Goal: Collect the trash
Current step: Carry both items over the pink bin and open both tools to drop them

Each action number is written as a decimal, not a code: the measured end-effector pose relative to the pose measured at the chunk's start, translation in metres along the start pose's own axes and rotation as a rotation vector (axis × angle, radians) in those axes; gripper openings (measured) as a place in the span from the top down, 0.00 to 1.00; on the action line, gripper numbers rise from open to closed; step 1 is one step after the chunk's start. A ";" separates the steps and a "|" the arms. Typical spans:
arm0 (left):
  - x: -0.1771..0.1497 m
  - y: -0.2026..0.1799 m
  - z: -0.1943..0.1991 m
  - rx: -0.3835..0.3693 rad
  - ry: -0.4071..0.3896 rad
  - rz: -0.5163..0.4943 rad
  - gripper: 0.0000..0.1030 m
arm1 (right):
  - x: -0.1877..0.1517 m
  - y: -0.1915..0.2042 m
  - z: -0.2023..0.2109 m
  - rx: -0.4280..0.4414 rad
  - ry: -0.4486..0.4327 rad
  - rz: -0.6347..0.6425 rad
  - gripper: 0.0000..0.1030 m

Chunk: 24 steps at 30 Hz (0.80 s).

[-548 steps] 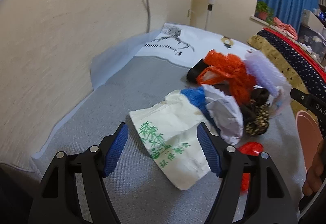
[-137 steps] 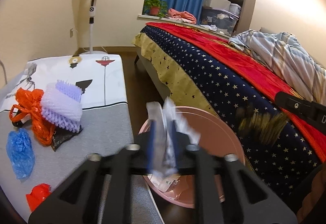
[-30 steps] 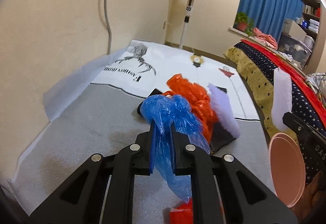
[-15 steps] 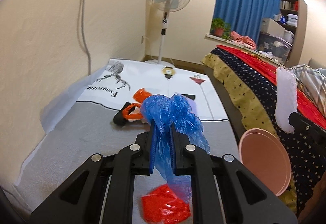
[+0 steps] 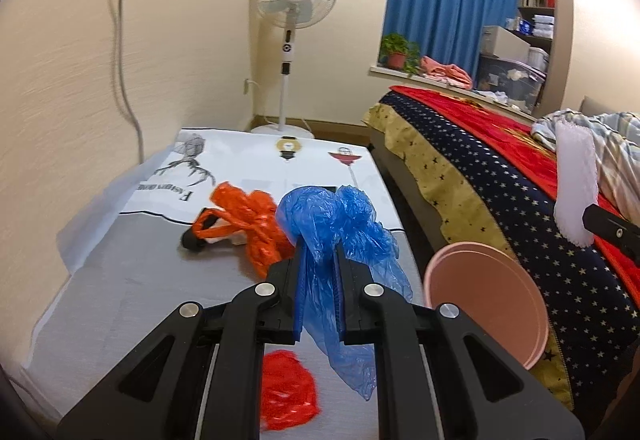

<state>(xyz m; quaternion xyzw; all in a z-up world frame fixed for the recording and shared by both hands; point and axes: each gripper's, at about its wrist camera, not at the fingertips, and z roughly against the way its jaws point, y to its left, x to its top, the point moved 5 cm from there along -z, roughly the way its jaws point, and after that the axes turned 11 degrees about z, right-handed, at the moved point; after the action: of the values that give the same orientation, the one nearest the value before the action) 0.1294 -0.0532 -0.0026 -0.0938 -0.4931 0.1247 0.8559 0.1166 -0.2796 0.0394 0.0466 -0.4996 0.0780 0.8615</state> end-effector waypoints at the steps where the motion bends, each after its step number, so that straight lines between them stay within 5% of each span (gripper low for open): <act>1: -0.001 -0.005 0.000 -0.010 0.002 -0.006 0.89 | -0.001 -0.006 0.002 -0.011 0.002 -0.011 0.90; 24: -0.047 -0.120 -0.041 -0.233 0.095 -0.176 0.89 | -0.022 -0.084 -0.003 -0.198 0.069 -0.138 0.90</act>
<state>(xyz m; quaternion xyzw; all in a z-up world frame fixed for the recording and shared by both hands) 0.1571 -0.1830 -0.0277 -0.1547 -0.4695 -0.0134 0.8691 0.1235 -0.3640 0.0190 -0.0072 -0.4705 -0.0296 0.8819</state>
